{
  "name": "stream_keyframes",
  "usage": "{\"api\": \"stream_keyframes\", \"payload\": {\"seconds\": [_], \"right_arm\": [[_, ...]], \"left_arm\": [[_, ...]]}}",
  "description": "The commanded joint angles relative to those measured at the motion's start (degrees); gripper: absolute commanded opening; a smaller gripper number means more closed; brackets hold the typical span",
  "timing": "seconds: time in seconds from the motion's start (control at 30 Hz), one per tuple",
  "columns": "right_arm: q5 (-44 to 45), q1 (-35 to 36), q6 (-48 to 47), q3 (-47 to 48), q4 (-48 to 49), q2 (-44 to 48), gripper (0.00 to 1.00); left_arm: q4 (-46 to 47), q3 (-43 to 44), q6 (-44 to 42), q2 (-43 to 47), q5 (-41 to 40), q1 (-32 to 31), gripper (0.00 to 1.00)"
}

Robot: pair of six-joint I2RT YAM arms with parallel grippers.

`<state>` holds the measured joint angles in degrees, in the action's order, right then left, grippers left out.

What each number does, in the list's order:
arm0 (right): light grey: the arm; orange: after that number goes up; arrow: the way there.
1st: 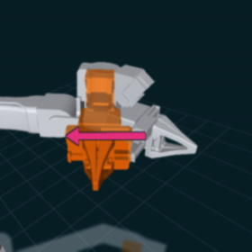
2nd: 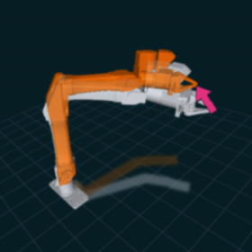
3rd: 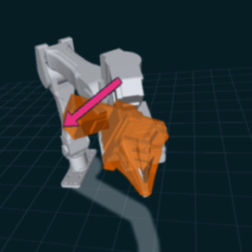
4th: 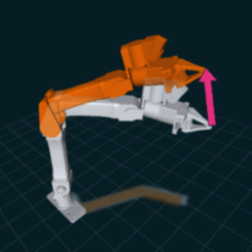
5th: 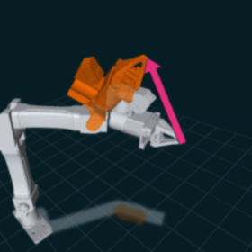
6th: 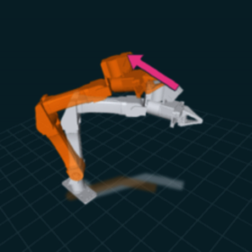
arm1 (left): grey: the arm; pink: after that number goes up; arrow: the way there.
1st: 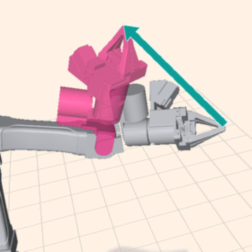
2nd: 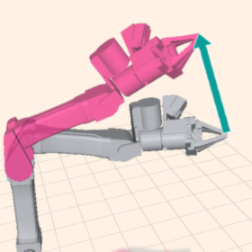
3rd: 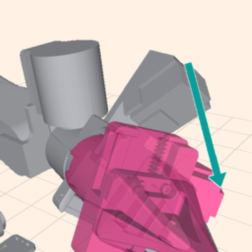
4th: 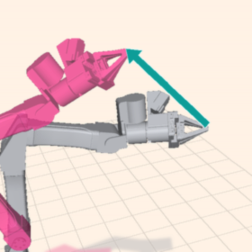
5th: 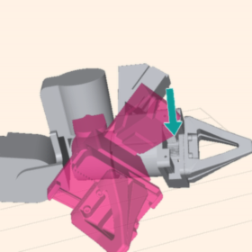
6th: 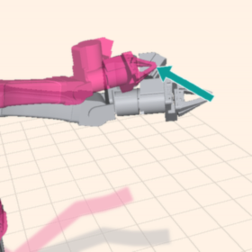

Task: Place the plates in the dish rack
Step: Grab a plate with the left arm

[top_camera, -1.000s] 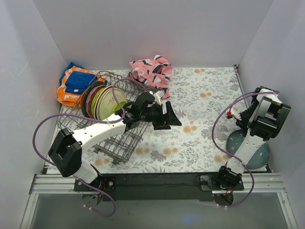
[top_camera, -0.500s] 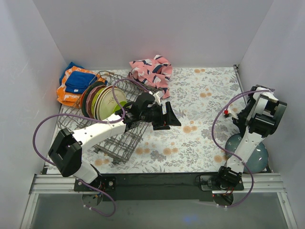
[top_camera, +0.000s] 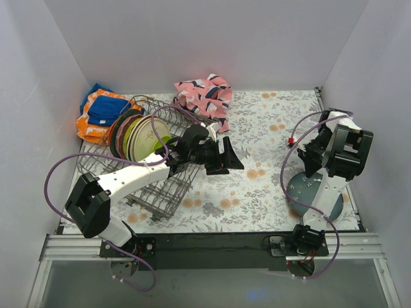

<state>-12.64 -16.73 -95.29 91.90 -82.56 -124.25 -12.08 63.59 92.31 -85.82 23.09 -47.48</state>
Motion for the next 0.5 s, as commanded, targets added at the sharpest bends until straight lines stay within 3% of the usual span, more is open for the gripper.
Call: {"api": "stream_keyframes", "payload": {"seconds": [0.0,0.47], "right_arm": [[-10.98,3.81,1.32,2.76,7.15,-1.53,0.01],[-21.71,15.32,10.11,8.73,7.24,-3.19,0.01]], "left_arm": [[-0.58,0.66,-0.82,1.97,-0.59,-0.42,0.77],[-0.58,0.22,-0.99,2.41,-0.77,-0.33,0.77]]}}
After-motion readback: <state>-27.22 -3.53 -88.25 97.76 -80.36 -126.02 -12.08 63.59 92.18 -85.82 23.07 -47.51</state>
